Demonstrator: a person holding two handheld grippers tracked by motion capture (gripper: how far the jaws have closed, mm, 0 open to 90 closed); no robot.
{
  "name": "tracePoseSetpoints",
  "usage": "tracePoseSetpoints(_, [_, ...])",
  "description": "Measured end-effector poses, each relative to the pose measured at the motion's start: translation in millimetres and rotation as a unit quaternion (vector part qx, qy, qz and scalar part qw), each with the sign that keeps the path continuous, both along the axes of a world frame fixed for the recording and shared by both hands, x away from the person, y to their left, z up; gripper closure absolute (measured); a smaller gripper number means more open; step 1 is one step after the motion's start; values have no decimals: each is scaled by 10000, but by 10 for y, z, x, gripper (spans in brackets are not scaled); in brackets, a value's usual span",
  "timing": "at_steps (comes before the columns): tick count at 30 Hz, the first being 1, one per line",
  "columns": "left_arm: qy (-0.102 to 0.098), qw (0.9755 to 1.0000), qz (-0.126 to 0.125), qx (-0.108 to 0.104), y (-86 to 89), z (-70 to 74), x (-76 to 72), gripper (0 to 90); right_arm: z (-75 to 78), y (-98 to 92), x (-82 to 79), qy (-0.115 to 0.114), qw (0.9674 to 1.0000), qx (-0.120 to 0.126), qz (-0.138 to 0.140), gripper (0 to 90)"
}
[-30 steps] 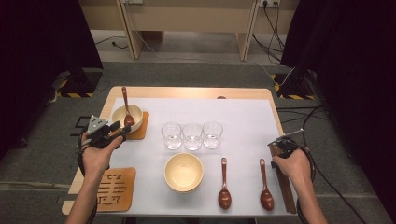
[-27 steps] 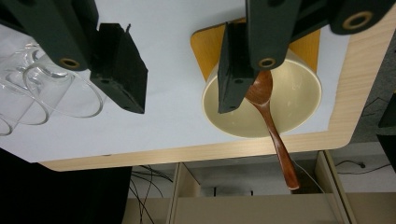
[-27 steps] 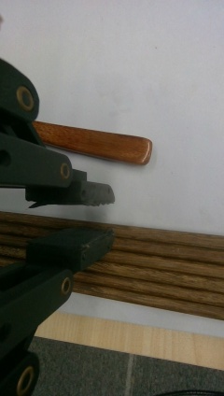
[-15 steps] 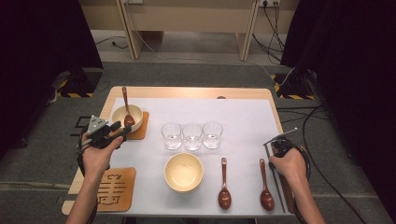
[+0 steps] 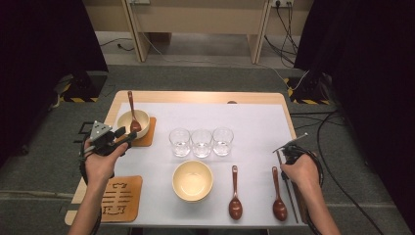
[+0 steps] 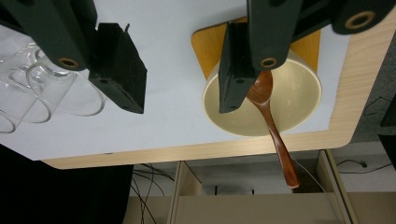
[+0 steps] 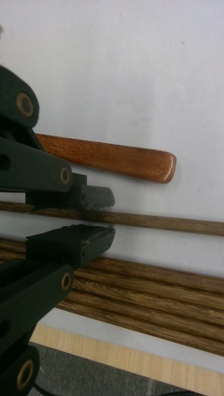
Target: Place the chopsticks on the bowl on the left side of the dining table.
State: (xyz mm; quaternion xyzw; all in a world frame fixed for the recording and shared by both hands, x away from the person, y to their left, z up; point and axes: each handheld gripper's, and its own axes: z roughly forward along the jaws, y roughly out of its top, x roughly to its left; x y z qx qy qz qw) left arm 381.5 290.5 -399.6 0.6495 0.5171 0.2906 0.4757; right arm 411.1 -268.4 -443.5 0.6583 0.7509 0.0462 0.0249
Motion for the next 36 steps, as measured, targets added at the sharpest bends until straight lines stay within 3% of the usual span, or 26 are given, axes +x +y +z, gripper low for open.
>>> tracePoseSetpoints(16, [-10, 10000, 17, -11, 11, 8, -6, 511, -26, 47, 0, 258, 9996, -138, -61, 835])
tracePoseSetpoints(25, [-16, 10000, 13, -3, 7, 8, -8, 511, -15, 25, 8, 279, 9994, -12, -221, 851])
tracePoseSetpoints(31, [-10, 10000, 17, -12, -6, 1, -3, 510, 56, 3, 18, -42, 9999, 54, -80, 851])
tracePoseSetpoints(36, [-33, 10000, 16, -21, -2, 12, -12, 510, 160, 19, 33, -239, 9996, 94, -149, 851])
